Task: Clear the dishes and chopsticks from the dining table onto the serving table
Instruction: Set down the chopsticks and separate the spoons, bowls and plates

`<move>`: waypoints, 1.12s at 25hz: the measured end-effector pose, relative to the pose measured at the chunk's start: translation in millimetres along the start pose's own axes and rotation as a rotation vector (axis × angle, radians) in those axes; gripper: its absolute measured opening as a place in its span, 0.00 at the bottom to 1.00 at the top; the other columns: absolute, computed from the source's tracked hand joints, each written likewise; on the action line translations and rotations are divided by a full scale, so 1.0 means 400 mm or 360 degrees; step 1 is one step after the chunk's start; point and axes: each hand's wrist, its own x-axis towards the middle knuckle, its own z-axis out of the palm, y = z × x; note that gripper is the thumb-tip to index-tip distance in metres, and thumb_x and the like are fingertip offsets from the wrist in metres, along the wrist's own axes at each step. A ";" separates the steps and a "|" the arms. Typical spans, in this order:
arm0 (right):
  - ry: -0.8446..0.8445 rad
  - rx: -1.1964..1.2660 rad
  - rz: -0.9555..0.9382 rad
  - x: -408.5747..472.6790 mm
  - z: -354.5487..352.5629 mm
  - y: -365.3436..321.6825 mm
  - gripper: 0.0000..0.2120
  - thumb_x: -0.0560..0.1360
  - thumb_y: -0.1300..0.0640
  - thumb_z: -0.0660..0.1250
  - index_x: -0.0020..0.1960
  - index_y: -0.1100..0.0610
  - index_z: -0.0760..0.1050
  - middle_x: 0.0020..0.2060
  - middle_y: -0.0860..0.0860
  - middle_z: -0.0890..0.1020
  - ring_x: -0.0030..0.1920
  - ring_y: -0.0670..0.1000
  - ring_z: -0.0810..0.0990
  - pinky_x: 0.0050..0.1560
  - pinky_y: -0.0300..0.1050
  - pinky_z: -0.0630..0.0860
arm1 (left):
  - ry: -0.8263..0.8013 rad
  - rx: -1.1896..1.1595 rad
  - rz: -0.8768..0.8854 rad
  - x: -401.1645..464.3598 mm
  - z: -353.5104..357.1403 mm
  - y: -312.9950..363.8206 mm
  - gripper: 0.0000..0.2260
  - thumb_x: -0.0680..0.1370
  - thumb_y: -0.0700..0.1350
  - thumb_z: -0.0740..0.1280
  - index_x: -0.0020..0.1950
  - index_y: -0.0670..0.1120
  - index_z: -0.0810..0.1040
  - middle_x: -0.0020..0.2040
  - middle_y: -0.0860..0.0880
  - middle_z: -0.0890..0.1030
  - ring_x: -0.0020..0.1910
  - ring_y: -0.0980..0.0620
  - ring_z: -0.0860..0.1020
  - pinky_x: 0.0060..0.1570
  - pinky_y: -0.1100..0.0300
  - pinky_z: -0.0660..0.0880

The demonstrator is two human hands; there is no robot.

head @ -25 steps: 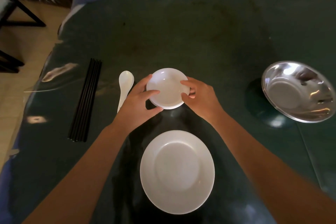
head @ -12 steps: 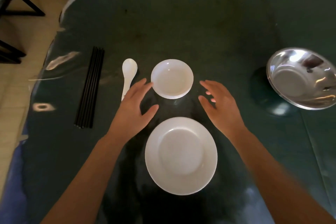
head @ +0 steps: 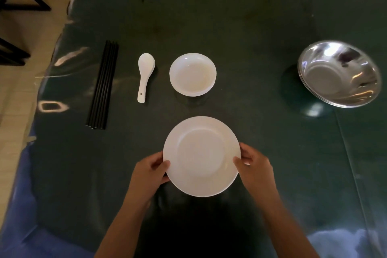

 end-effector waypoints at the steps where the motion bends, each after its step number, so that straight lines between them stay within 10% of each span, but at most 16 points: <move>1: -0.0005 0.0046 0.0033 0.004 -0.002 -0.001 0.16 0.72 0.64 0.65 0.55 0.49 0.78 0.40 0.41 0.81 0.41 0.38 0.79 0.42 0.30 0.75 | 0.0009 -0.0015 0.0012 -0.002 -0.001 0.000 0.13 0.76 0.34 0.63 0.52 0.50 0.80 0.45 0.55 0.82 0.45 0.56 0.80 0.35 0.67 0.79; 5: -0.0046 0.0166 0.0108 0.012 -0.021 -0.001 0.16 0.70 0.65 0.67 0.51 0.46 0.79 0.41 0.44 0.83 0.45 0.48 0.82 0.51 0.53 0.80 | 0.0046 -0.0059 0.0026 -0.006 0.007 0.003 0.13 0.76 0.34 0.64 0.53 0.50 0.80 0.45 0.55 0.83 0.45 0.56 0.81 0.35 0.65 0.80; 17: 0.0133 0.0664 0.0027 0.204 -0.242 -0.013 0.19 0.71 0.72 0.63 0.45 0.48 0.80 0.34 0.43 0.84 0.33 0.40 0.83 0.34 0.34 0.80 | -0.0192 -0.0122 0.0246 0.099 0.262 0.188 0.15 0.75 0.36 0.64 0.38 0.55 0.81 0.38 0.54 0.84 0.43 0.55 0.82 0.33 0.66 0.79; 23: 0.0178 0.0678 0.0082 0.309 -0.263 -0.016 0.15 0.70 0.70 0.64 0.53 0.58 0.80 0.42 0.49 0.85 0.41 0.47 0.84 0.45 0.45 0.81 | -0.0148 0.0008 0.0301 0.169 0.331 0.223 0.10 0.74 0.37 0.64 0.39 0.47 0.82 0.39 0.48 0.83 0.43 0.53 0.81 0.44 0.57 0.82; 28: 0.0454 -0.0149 -0.0472 0.263 -0.259 0.041 0.23 0.67 0.56 0.73 0.61 0.51 0.75 0.54 0.47 0.80 0.52 0.47 0.78 0.51 0.41 0.74 | 0.0282 0.1120 0.1036 0.146 0.310 0.181 0.17 0.74 0.50 0.67 0.60 0.45 0.75 0.59 0.48 0.78 0.55 0.51 0.77 0.53 0.54 0.77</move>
